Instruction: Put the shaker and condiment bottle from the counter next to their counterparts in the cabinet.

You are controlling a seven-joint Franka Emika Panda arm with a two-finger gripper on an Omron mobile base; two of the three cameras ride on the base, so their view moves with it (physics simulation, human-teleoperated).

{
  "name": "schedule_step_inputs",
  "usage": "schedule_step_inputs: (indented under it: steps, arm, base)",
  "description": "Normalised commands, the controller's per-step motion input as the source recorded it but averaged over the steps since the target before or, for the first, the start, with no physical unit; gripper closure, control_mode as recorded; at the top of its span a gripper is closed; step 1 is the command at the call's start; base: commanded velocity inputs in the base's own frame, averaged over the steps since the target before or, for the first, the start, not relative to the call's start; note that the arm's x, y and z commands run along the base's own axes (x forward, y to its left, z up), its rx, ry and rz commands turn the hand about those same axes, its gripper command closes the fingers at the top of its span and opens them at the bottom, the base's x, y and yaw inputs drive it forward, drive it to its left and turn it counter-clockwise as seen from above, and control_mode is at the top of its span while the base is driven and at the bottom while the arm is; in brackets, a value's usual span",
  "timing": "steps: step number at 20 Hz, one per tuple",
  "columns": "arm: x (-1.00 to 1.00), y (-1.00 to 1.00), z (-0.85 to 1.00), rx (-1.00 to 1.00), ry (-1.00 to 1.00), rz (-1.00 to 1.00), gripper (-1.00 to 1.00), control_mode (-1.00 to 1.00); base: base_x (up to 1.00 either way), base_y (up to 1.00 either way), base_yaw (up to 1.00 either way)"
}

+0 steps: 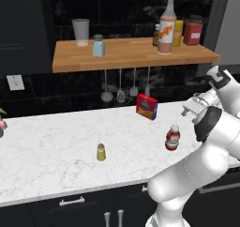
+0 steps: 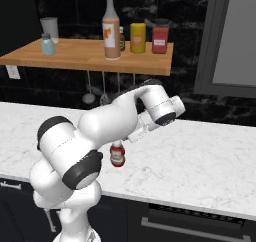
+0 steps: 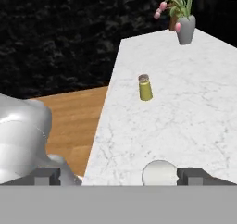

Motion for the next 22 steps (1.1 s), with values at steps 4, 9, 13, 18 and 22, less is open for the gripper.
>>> schedule_step_inputs:
  steps: [4,9,13,18,22]
  arm:
    - [-0.04,-0.29,-0.06,-0.02,0.00,0.14,-1.00,-1.00]
    - [-0.06,0.00,-0.22,-0.01,0.26,-0.13,-1.00,-1.00]
    - [0.00,0.00,-0.35,-0.06,0.18,-0.16,-1.00,-1.00]
    - [0.01,0.00,-0.20,-0.01,-0.23,-0.01,-1.00,-1.00]
    - [0.04,-0.14,-0.42,-0.06,-0.42,-0.13,-1.00,-1.00]
  base:
    - [0.00,0.00,0.00]
    - [0.00,0.00,0.00]
    - [0.00,0.00,0.00]
    - [0.00,0.00,0.00]
    - [0.00,0.00,0.00]
